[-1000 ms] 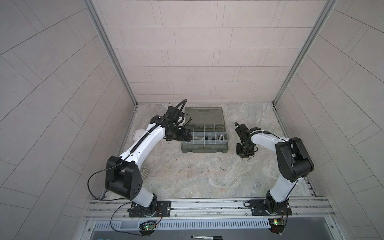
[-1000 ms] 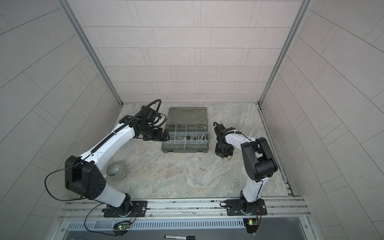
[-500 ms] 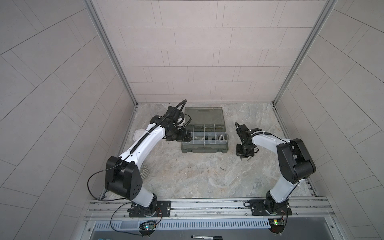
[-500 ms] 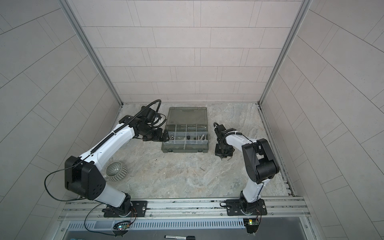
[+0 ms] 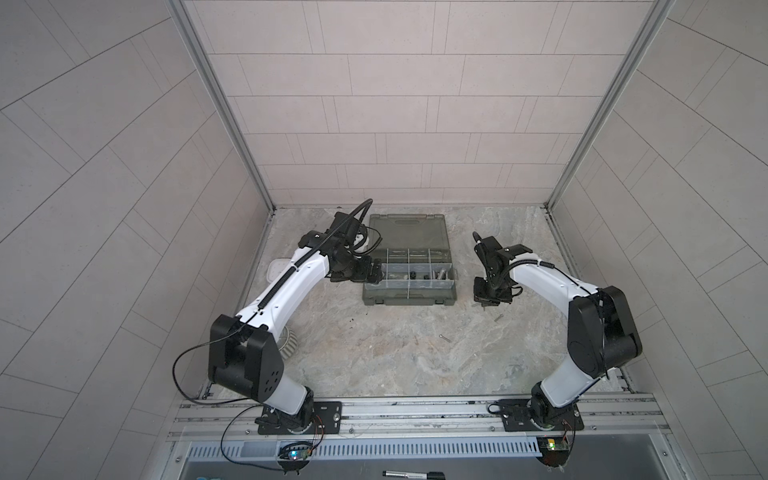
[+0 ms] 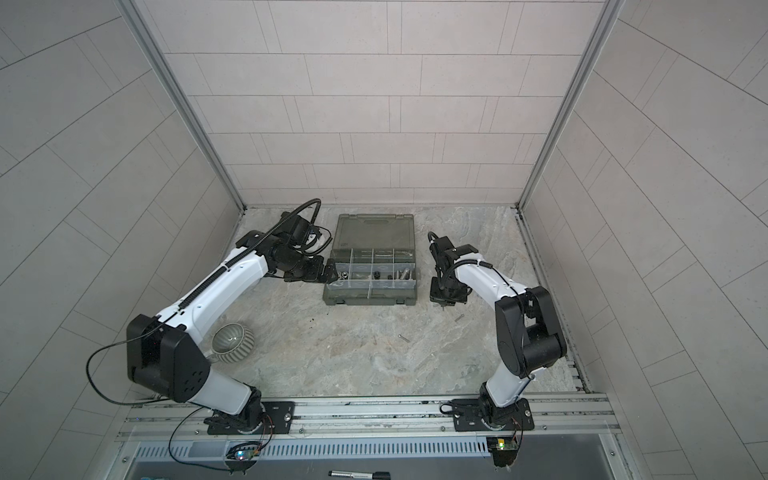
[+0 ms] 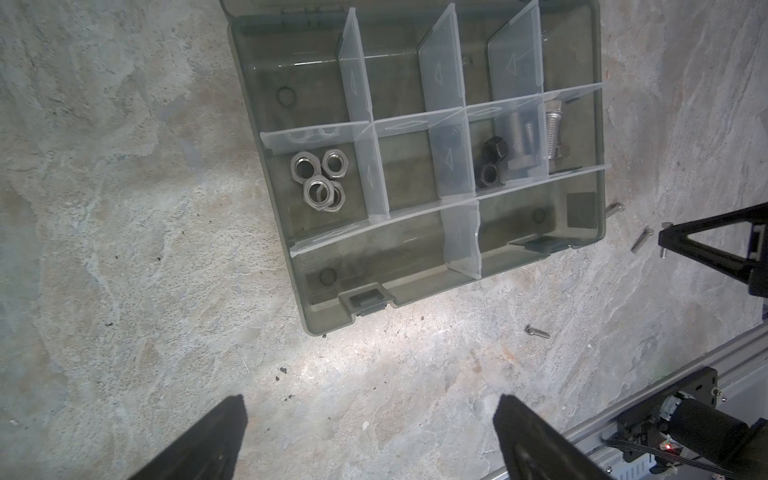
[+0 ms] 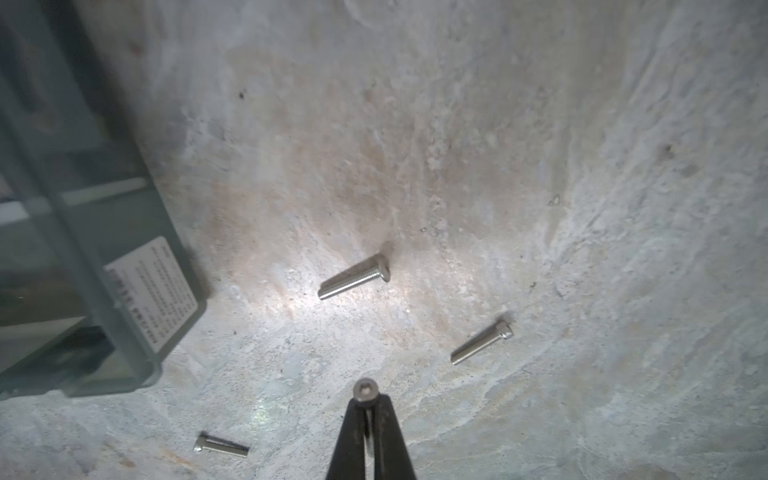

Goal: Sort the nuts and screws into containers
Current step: 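Carry the silver screw with the right gripper over the box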

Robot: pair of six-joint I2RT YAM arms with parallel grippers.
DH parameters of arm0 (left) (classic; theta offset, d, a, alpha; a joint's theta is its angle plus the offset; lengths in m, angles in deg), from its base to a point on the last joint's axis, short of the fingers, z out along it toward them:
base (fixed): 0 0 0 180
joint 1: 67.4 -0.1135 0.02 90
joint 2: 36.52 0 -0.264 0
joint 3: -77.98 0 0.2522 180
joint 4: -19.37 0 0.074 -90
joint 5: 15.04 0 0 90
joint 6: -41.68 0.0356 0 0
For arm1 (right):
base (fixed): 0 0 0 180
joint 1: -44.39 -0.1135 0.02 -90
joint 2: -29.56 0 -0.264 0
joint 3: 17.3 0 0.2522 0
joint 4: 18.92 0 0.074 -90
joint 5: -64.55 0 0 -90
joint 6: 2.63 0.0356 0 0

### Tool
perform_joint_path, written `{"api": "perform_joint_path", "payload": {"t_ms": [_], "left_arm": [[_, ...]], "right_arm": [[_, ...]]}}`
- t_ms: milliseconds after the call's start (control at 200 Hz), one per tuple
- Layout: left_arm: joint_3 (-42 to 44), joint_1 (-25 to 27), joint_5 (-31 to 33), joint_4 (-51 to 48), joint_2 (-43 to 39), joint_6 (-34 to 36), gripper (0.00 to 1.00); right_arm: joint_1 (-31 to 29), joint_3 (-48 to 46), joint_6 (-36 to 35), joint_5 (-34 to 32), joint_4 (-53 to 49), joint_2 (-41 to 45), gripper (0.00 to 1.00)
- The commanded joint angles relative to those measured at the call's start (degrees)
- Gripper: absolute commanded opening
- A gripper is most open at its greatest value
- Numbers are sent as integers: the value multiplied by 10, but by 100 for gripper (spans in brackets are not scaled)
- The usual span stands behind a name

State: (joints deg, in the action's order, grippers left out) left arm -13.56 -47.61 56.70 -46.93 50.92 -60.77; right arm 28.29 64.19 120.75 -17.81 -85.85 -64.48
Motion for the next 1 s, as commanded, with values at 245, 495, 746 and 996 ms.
{"api": "perform_joint_path", "payload": {"t_ms": [245, 495, 746, 996], "left_arm": [[-42, 2, 22, -20, 25, 12, 100], [-59, -3, 23, -26, 60, 29, 100], [-62, -21, 18, -26, 78, 24, 100], [-42, -29, 18, -27, 70, 18, 100]], "right_arm": [[-18, 126, 5, 19, -58, -39, 0], [-50, 231, 7, 36, -75, -110, 0], [-97, 366, 5, 76, -89, -207, 0], [-130, 515, 4, 142, -103, -322, 0]]}}
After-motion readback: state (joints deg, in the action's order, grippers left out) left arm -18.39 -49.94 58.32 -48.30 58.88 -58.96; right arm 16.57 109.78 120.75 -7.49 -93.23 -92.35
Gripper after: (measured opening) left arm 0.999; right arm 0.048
